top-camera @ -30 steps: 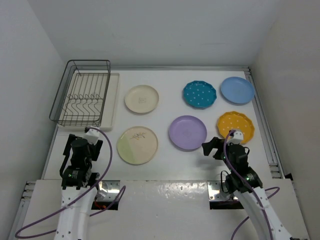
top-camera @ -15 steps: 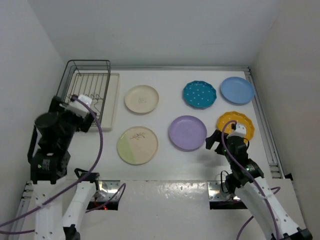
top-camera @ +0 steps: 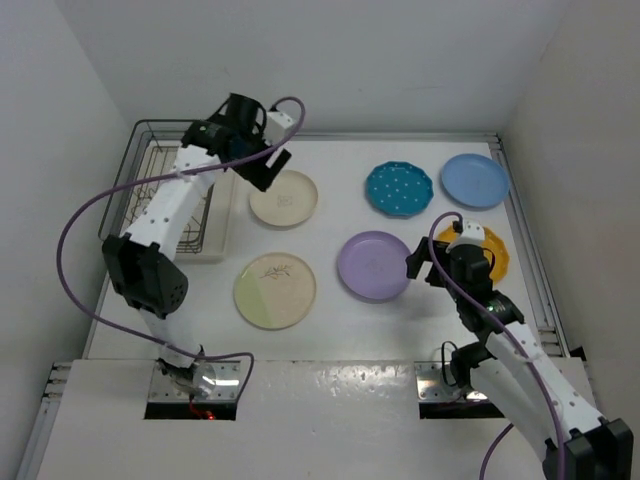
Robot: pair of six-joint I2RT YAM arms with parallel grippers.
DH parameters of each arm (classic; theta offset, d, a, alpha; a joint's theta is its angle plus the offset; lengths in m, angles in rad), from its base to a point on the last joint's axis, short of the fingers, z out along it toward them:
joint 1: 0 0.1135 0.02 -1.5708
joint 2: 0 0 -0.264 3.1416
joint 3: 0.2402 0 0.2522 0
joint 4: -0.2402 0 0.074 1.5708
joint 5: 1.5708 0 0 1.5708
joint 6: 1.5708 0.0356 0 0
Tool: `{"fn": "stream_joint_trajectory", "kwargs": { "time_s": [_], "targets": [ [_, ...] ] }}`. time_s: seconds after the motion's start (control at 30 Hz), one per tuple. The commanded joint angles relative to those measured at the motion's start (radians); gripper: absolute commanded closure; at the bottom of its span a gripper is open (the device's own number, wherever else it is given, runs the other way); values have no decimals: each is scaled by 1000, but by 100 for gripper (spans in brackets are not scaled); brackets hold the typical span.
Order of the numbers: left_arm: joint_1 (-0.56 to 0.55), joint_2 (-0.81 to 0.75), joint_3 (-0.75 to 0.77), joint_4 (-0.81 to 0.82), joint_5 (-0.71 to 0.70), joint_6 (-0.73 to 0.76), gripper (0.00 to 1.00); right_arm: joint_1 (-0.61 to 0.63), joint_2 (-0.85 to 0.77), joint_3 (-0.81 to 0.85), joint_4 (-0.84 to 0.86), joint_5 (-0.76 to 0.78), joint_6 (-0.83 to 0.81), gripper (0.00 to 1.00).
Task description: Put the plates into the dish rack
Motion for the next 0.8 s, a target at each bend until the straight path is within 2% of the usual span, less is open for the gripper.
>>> {"fn": "stream_joint_trajectory", "kwargs": {
  "time_s": [0.0, 0.07, 0.1, 0.17, 0.2, 0.27, 0.3, 0.43, 0.57, 0.63, 0.77],
  "targets": [
    [-24, -48, -14, -72, 15, -65, 17, -16, 21, 95, -18, 29, -33, 0],
    [-55, -70, -89, -4, 0, -31, 17, -27, 43, 115, -32, 0, -47, 0],
    [-66, -80, -183, 10, 0, -14, 17, -28, 67, 121, -45, -7, -53, 0],
    [-103, -91, -279, 19, 0, 32, 17, -31, 101, 142, -55, -11, -50, 0],
    [-112, -91, -368, 30, -18, 32, 17, -30, 134, 147, -57, -12, -35, 0],
    [-121, -91, -448, 82, -31, 32, 17, -33, 155, 161, -40, -12, -22, 0],
    [-111, -91, -526, 108, -31, 32, 17, -32, 162, 161, -34, -20, -13, 0],
    [-71, -113, -678, 211, -49, 32, 17, -35, 263, 210, -22, -53, -19, 0],
    [-31, -82, -773, 303, -60, 23, 17, -38, 368, 306, -48, -104, -30, 0],
    [-8, -53, -795, 312, -34, 23, 17, -41, 389, 328, -60, -118, -28, 0],
    [15, -19, -847, 312, 160, 29, 18, -42, 416, 340, -56, -138, -19, 0]
  ]
}}
